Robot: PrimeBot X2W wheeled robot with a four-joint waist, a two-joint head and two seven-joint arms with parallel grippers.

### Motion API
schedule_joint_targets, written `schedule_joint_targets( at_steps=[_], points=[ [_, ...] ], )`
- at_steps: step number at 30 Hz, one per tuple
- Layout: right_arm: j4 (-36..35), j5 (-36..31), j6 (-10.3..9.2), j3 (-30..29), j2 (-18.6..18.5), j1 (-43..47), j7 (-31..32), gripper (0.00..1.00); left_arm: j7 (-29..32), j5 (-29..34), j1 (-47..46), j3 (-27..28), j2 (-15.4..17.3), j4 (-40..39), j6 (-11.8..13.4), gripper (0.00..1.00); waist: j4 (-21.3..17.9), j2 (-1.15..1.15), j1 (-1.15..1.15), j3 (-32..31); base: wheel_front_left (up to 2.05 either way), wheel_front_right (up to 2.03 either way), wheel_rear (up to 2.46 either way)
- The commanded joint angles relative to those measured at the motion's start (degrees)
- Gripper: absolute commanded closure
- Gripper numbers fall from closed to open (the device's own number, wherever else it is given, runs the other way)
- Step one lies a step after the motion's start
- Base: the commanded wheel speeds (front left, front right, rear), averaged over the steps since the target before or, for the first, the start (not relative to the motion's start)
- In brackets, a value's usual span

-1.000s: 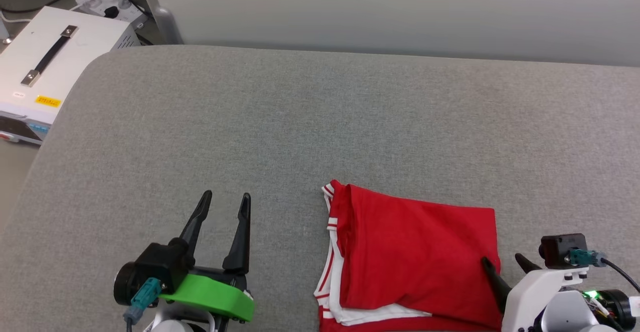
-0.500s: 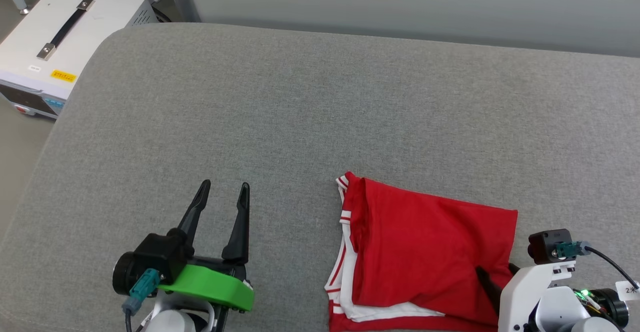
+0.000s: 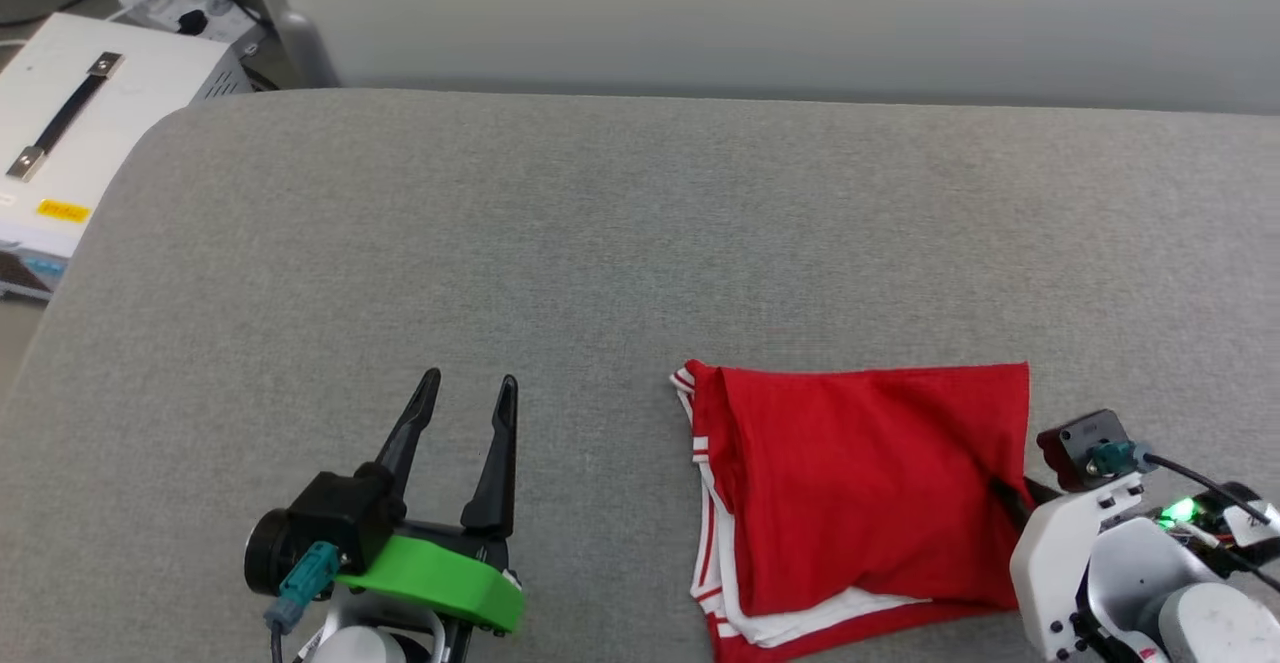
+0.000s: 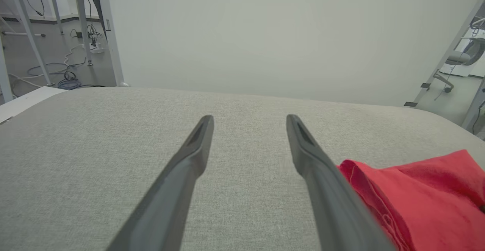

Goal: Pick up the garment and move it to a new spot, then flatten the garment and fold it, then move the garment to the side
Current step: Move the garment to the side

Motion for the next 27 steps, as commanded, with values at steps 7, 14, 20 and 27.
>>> schedule_joint_targets(
  at_steps=[7, 14, 20, 27],
  points=[
    [-4.83, 0.11, -0.11, 5.12, -12.09, -5.77, 2.24, 1.0, -0.34, 0.29, -0.52, -3.95, -0.23, -0.43, -0.32, 0.0, -9.29, 0.0, 0.0, 0.76, 0.0, 0.0, 0.0],
    [-4.3, 2.41, -0.11, 7.64, -21.15, -11.18, 1.67, 1.0, -0.34, 0.92, -3.26, -6.84, 0.0, -2.07, -0.32, 0.0, -15.27, 0.0, 0.0, 5.69, 0.0, 0.0, 0.0],
    [2.55, 2.78, -0.11, 7.02, -27.75, -15.72, -3.02, 1.0, -0.34, 1.79, -6.8, -9.09, 2.21, -3.97, -0.33, 0.0, -18.86, 0.0, 0.0, 11.94, 0.0, 0.0, 0.0],
    [13.99, 2.06, -0.11, 4.8, -28.82, -22.71, -10.96, 1.0, 0.03, 2.56, -10.75, -10.08, 5.48, -7.49, -0.33, 0.0, -21.5, 0.0, 0.0, 18.64, 0.0, 0.0, 0.0]
  ],
)
